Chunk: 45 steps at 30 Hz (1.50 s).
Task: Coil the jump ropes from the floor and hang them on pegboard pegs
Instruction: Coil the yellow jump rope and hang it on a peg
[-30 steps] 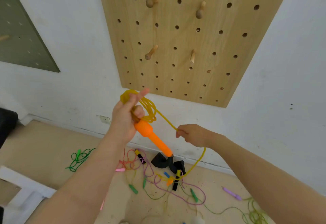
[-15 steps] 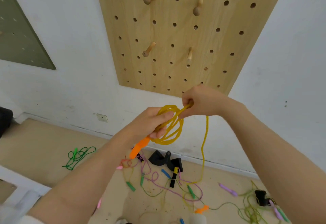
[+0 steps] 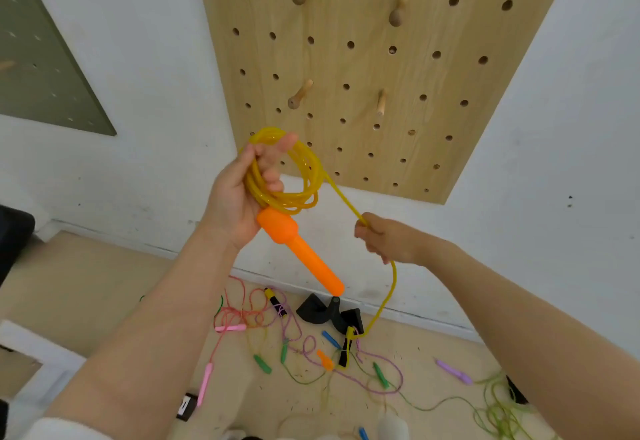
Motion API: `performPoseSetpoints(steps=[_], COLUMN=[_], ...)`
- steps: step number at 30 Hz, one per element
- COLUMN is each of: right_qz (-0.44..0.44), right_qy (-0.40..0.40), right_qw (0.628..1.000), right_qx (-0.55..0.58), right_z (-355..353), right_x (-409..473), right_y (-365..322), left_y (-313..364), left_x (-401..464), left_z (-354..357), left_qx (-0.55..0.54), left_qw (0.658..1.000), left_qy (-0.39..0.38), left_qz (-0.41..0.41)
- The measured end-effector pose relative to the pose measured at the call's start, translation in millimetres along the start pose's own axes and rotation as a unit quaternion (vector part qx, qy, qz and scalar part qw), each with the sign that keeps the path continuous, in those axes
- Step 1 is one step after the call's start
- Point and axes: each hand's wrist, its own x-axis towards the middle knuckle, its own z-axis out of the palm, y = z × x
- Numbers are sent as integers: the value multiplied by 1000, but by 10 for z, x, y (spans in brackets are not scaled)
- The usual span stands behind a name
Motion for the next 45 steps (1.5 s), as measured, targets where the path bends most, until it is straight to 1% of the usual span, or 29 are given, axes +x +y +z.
performPoseSetpoints(steps=[2,4,6,8,9,10,11,14,15,17,19,21,22,24,25,26,28,29,31,33,35,36,38,39,40,41,43,44,45], right_qz=[-3,-20,-61,-131,-157,-171,-175,-140,-122,-109,-120,-120,-115,-111,-116,-127,-147,-148,-128,-77,-23,-4,20,23,28,41,57,61,73], right_qy=[-45,-71,-59,-18,13,45,76,182,203,197,145,118,121,155,176,195,224,220,178,149,141,127,79,49,29,14,-7,-19,-37], right_qw=[991,969,938,919,918,921,925,947,957,974,978,976,975,973,971,965,950,945,943,941,949,966,997,993,978,960,938,936,942], right_qx=[-123,-237,-335,-371,-364,-348,-328,-225,-169,-38,86,142,147,127,115,118,162,193,252,294,280,224,10,-107,-206,-275,-343,-347,-326], right_z=[66,118,140,108,61,-6,-87,-303,-340,-339,-277,-200,-163,-87,-49,-19,-4,-19,-7,93,265,361,512,573,622,666,726,714,669], right_x=[43,77,103,107,104,101,101,164,202,271,354,464,523,638,697,748,836,854,906,956,1012,1035,1119,1176,1238,1288,1342,1350,1341], right_y=[-188,-456,-733,-996,-1113,-1209,-1276,-1275,-1225,-1138,-1084,-1056,-1058,-1118,-1167,-1227,-1328,-1345,-1326,-1228,-1153,-1153,-1252,-1362,-1506,-1678,-2031,-2168,-2260], left_y=[-51,-136,-207,-262,-277,-280,-274,-134,-56,88,229,361,403,465,486,512,588,626,731,839,956,992,998,969,924,870,775,743,735], left_x=[67,136,203,222,216,198,186,181,208,276,320,368,401,437,446,454,468,470,504,571,662,720,852,912,966,996,1008,999,984], left_z=[-98,-179,-284,-374,-394,-411,-432,-429,-437,-458,-476,-504,-528,-579,-615,-651,-723,-744,-818,-908,-1031,-1104,-1237,-1270,-1268,-1239,-1144,-1087,-1043], left_qx=[95,213,377,520,564,569,539,342,285,238,268,356,424,546,560,531,407,359,286,196,132,124,132,168,241,340,541,607,646], left_qw=[995,976,926,852,822,816,834,925,939,938,920,877,834,727,713,741,841,874,918,953,971,976,975,968,954,927,838,794,762], left_qy=[32,31,9,-48,-78,-100,-106,-89,-90,-125,-169,-205,-232,-286,-286,-263,-194,-164,-116,-79,-51,-32,27,54,69,65,39,34,33], left_qz=[-4,-18,-27,-33,-30,-37,-54,-138,-173,-218,-230,-249,-265,-301,-311,-315,-300,-283,-249,-217,-191,-177,-175,-178,-167,-143,-68,-32,-1])
